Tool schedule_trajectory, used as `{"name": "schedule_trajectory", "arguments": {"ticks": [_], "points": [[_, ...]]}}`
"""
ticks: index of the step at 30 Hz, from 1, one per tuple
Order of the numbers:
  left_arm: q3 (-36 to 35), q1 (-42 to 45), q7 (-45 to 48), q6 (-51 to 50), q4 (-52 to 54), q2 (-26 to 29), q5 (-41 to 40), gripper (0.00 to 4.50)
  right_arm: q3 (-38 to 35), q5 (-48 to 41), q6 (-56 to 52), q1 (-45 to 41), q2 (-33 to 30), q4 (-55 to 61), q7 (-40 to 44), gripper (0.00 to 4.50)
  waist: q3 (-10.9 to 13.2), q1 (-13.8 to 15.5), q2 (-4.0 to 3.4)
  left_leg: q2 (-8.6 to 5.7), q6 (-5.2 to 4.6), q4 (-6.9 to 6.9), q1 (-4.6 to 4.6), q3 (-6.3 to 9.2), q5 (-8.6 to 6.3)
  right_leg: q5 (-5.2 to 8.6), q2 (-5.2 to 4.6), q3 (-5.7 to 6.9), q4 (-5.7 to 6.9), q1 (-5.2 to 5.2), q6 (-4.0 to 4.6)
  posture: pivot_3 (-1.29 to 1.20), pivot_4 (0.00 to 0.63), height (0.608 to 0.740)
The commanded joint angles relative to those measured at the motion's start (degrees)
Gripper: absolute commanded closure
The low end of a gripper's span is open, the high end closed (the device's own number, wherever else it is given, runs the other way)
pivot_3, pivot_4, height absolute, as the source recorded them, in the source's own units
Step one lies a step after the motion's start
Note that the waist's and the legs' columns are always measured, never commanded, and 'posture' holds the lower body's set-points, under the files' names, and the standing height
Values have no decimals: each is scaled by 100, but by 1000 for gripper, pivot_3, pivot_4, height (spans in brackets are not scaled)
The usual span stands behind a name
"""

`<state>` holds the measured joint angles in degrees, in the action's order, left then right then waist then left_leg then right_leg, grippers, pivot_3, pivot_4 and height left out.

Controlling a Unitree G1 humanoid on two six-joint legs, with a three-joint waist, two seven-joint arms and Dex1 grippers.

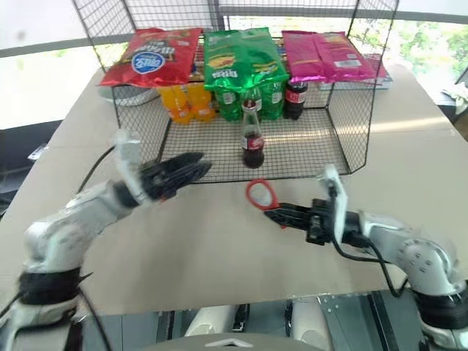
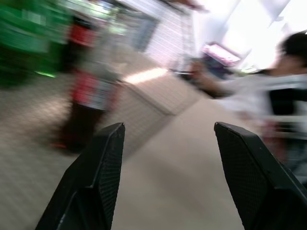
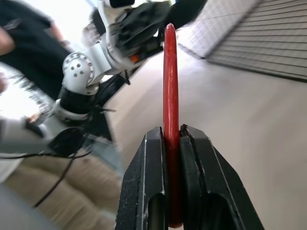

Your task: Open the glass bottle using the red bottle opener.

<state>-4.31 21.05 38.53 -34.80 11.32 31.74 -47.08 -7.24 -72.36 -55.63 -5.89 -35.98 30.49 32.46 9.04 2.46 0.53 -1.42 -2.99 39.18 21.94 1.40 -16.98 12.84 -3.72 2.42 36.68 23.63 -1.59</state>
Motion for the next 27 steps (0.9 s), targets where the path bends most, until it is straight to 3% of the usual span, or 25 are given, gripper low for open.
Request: {"name": "schedule_trajectory", "arguments": {"ticks": [1, 8, 15, 18, 20, 21, 24, 27], "points": [[496, 491, -41, 635, -452, -381, 911, 209, -402, -232, 234, 202, -32, 507, -292, 4500, 1, -29, 2, 1, -1, 1, 1, -5, -1, 0, -3, -7, -1, 1, 0, 0, 150, 740], [956, 1599, -51, 1667, -2155, -1023, 2290, 60, -892, -376, 617, 1042, 28, 1112, -880, 4500, 6, -113, 8, 13, 0, -11, 4, 4, -1, 1, -10, 7, 0, 9, -3, 0, 150, 740], [972, 2277, 405, 2308, -3426, -1499, 2763, 60, -864, -321, 991, 1560, 103, 1523, -1234, 4500, 8, -158, 12, 7, -12, -1, 5, -3, -8, 0, 3, 3, -1, 7, -8, 0, 150, 740], [904, 2400, 525, 2418, -3722, -1595, 2857, 781, -866, -359, 1109, 1688, 89, 1638, -1339, 4500, 8, -160, 13, 7, -13, 0, 4, -1, -8, -1, 7, 5, 2, 7, -9, 0, 150, 740], [865, 2419, 604, 2500, -3831, -1597, 2910, 1636, -865, -365, 1181, 1777, 68, 1699, -1385, 4500, 9, -160, 13, 10, -13, -1, 4, 3, -8, -1, 11, 8, 5, 7, -9, 0, 150, 740], [848, 2424, 630, 2529, -3866, -1599, 2930, 1818, -859, -369, 1209, 1804, 56, 1715, -1401, 4500, 9, -160, 13, 10, -12, 0, 3, 3, -8, -1, 11, 8, 5, 7, -9, 0, 150, 740], [760, 2324, 836, 2599, -3745, -1590, 2841, 1857, -820, -348, 1284, 1853, 26, 1722, -1426, 4500, 9, -160, 14, 10, -13, 0, 4, 2, -8, -1, 10, 7, 5, 7, -10, 0, 150, 740], [708, 2019, 1271, 2292, -2973, -1483, 2483, 1857, -770, -276, 1325, 1840, -12, 1697, -1417, 4500, 9, -169, 13, 10, -12, 0, 3, -1, -8, -1, 9, 4, 5, 7, -10, 0, 150, 740]]}}
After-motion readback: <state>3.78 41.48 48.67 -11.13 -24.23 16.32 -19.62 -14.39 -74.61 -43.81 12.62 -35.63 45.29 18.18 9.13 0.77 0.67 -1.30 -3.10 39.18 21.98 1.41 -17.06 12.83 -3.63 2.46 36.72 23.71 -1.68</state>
